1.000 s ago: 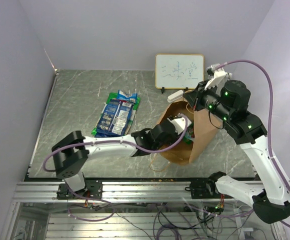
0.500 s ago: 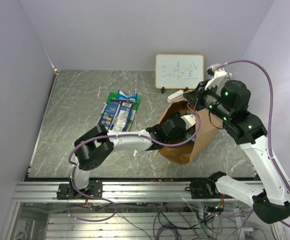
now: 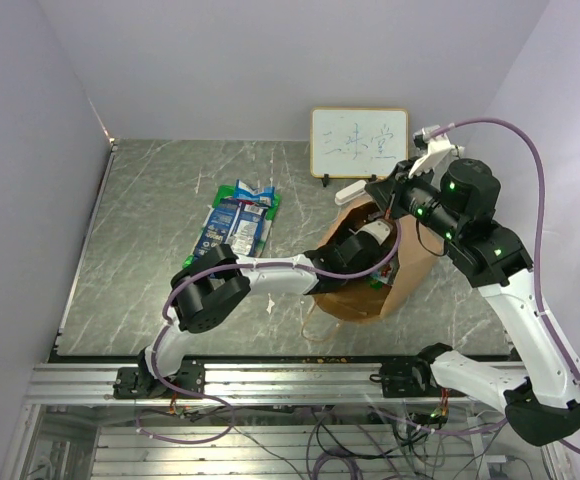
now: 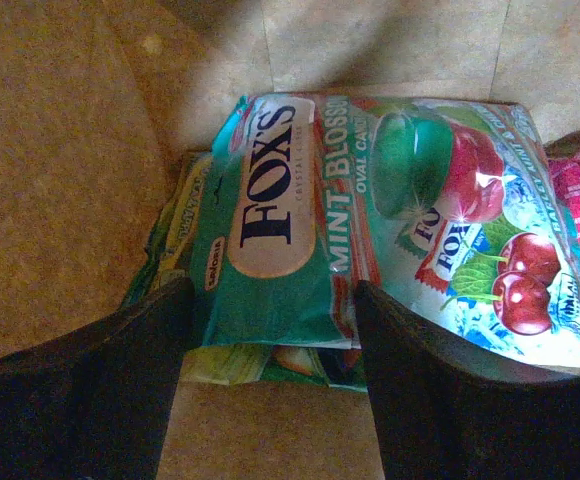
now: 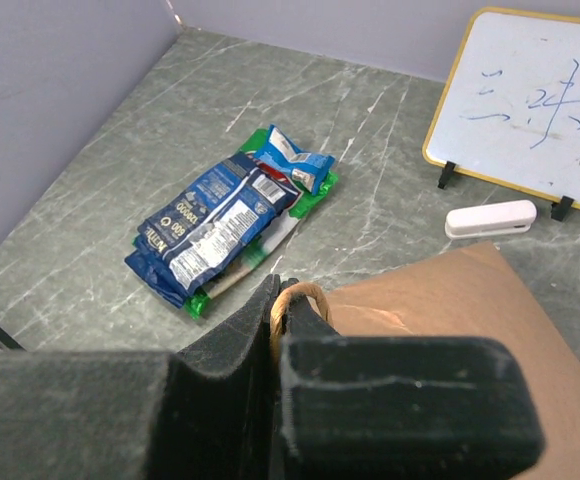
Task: Take the snacks out of the paper bag
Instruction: Take out the snack from the paper bag, then place the snack at the center of the board.
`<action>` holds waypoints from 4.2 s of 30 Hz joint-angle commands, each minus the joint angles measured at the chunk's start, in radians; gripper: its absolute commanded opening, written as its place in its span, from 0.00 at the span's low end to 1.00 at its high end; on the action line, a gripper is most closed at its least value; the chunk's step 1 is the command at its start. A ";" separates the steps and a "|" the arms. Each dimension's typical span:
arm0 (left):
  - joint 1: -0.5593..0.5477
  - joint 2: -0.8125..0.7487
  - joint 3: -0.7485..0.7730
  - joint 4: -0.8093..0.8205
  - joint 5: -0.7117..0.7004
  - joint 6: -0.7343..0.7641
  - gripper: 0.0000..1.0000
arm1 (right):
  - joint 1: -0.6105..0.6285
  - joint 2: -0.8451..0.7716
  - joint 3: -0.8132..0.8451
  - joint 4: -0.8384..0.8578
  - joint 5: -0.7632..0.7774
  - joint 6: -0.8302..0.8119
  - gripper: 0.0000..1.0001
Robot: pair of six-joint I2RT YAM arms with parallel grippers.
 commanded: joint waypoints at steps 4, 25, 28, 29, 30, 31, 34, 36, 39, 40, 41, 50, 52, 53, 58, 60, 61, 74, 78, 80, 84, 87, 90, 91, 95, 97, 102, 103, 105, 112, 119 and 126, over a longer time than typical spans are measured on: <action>0.005 -0.003 -0.006 -0.118 0.001 -0.119 0.57 | 0.003 -0.003 0.005 0.053 -0.008 0.004 0.00; -0.023 -0.282 -0.139 -0.091 0.017 -0.202 0.07 | 0.003 0.007 -0.005 0.043 0.025 -0.006 0.00; -0.046 -0.337 -0.162 -0.093 0.022 -0.189 0.07 | 0.003 0.007 -0.019 0.047 0.024 -0.011 0.00; -0.057 -0.356 -0.178 -0.086 0.018 -0.181 0.07 | 0.004 0.006 -0.027 0.050 0.023 -0.012 0.00; -0.068 -0.373 -0.195 -0.080 0.014 -0.172 0.07 | 0.003 0.006 -0.031 0.052 0.025 -0.012 0.00; -0.080 -0.394 -0.208 -0.081 0.007 -0.170 0.07 | 0.003 0.009 -0.031 0.050 0.024 -0.010 0.00; -0.108 -0.442 -0.242 -0.093 0.004 -0.173 0.07 | 0.003 0.013 -0.029 0.048 0.022 -0.009 0.00; -0.124 -0.480 -0.267 -0.103 -0.020 -0.185 0.07 | 0.004 0.013 -0.037 0.054 0.020 -0.009 0.00; -0.140 -0.541 -0.284 -0.142 -0.104 -0.244 0.07 | 0.003 0.016 -0.034 0.050 0.025 -0.013 0.00; -0.141 -0.559 -0.278 -0.167 -0.134 -0.272 0.07 | 0.003 0.016 -0.030 0.047 0.026 -0.014 0.00; -0.141 -0.573 -0.264 -0.199 -0.159 -0.296 0.07 | 0.003 0.016 -0.028 0.045 0.029 -0.015 0.00; -0.144 -0.697 -0.113 -0.388 -0.224 -0.334 0.07 | 0.002 0.008 -0.045 0.049 0.042 -0.021 0.00; -0.144 -0.729 -0.080 -0.436 -0.241 -0.348 0.07 | 0.002 0.004 -0.051 0.054 0.044 -0.020 0.00; -0.144 -0.743 -0.064 -0.456 -0.246 -0.351 0.07 | 0.003 0.004 -0.053 0.054 0.044 -0.019 0.00; -0.144 -0.821 0.022 -0.523 -0.271 -0.337 0.07 | 0.003 0.004 -0.062 0.056 0.045 -0.022 0.00; -0.144 -0.846 0.058 -0.548 -0.288 -0.332 0.07 | 0.003 0.004 -0.065 0.059 0.043 -0.024 0.00; -0.144 -0.861 0.075 -0.558 -0.300 -0.328 0.07 | 0.003 0.005 -0.068 0.061 0.041 -0.025 0.00; 0.030 -0.714 0.441 -1.122 -0.474 -0.665 0.07 | 0.002 0.008 -0.077 0.064 0.032 -0.034 0.00; 0.130 -0.668 0.425 -1.116 -0.397 -0.733 0.07 | 0.003 0.006 -0.075 0.055 0.034 -0.037 0.00; 0.191 -0.645 0.409 -1.121 -0.356 -0.773 0.07 | 0.002 0.002 -0.078 0.050 0.039 -0.041 0.00; 0.320 -0.610 0.337 -1.075 -0.280 -0.845 0.07 | 0.002 -0.005 -0.078 0.044 0.045 -0.043 0.00; 0.423 -0.575 0.289 -1.026 -0.188 -0.887 0.07 | 0.003 -0.008 -0.077 0.045 0.048 -0.042 0.00; 0.477 -0.528 0.272 -0.985 -0.172 -0.909 0.07 | 0.003 -0.010 -0.078 0.044 0.049 -0.038 0.00; 0.489 -0.512 0.271 -0.974 -0.175 -0.914 0.07 | 0.002 -0.011 -0.079 0.045 0.050 -0.036 0.00; 0.519 -0.448 0.294 -0.941 -0.250 -0.909 0.07 | 0.002 -0.016 -0.085 0.047 0.050 -0.027 0.00; 0.536 -0.421 0.301 -0.937 -0.289 -0.923 0.07 | 0.003 -0.017 -0.084 0.044 0.048 -0.022 0.00; 0.559 -0.387 0.293 -0.912 -0.355 -0.936 0.07 | 0.003 -0.019 -0.077 0.037 0.057 -0.024 0.00; 0.562 -0.386 0.286 -0.906 -0.361 -0.940 0.07 | 0.002 -0.019 -0.074 0.035 0.060 -0.027 0.00; 0.569 -0.386 0.268 -0.892 -0.366 -0.952 0.07 | 0.002 -0.020 -0.072 0.032 0.064 -0.033 0.00; 0.576 -0.398 0.179 -0.853 -0.412 -1.003 0.07 | 0.002 -0.018 -0.081 0.036 0.053 -0.033 0.00; 0.577 -0.417 0.068 -0.795 -0.468 -1.036 0.07 | 0.002 -0.019 -0.082 0.037 0.040 -0.034 0.00; 0.571 -0.431 -0.003 -0.798 -0.411 -1.134 0.07 | 0.002 -0.027 -0.091 0.038 0.041 -0.035 0.00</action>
